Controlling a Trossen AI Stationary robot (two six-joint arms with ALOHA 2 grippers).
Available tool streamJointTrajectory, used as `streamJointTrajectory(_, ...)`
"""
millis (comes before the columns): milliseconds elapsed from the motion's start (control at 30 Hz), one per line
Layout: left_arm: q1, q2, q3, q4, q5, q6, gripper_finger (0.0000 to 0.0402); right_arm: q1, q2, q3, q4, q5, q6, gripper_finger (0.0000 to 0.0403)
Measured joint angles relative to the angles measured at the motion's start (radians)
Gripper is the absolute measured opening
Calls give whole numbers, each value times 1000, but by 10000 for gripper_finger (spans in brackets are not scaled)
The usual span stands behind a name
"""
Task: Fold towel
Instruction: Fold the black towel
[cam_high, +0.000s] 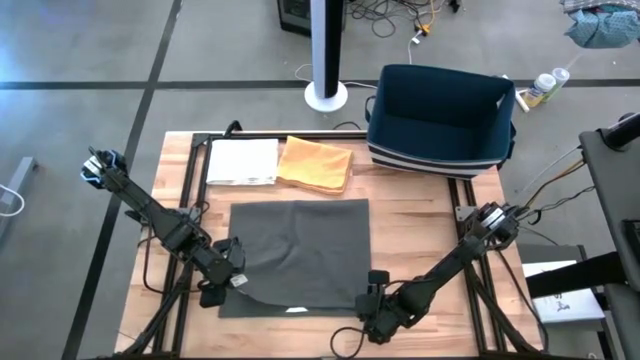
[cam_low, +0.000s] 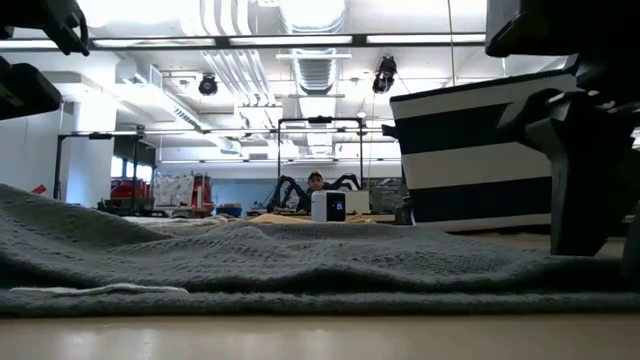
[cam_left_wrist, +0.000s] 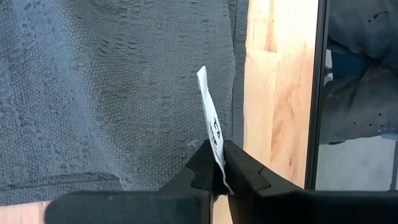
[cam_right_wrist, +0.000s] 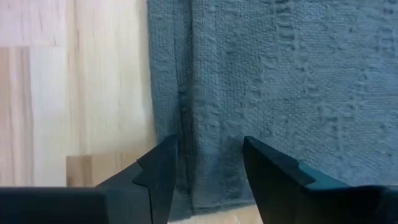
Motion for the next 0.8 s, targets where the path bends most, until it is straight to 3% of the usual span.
streamJointTrajectory(300, 0, 0, 0, 1, 0, 0, 10, -2, 0, 2, -7, 4, 0, 133)
streamJointTrajectory(533, 0, 0, 0, 1, 0, 0, 11, -3, -5, 2, -23, 3, 1, 77)
streamJointTrajectory(700, 0, -7, 0, 0, 0, 0, 9, -13, -39, 48, -163, -3, 31, 14)
streamJointTrajectory(800, 0, -26, 0, -2, 0, 0, 9, -13, -73, 86, -246, -3, 21, 7)
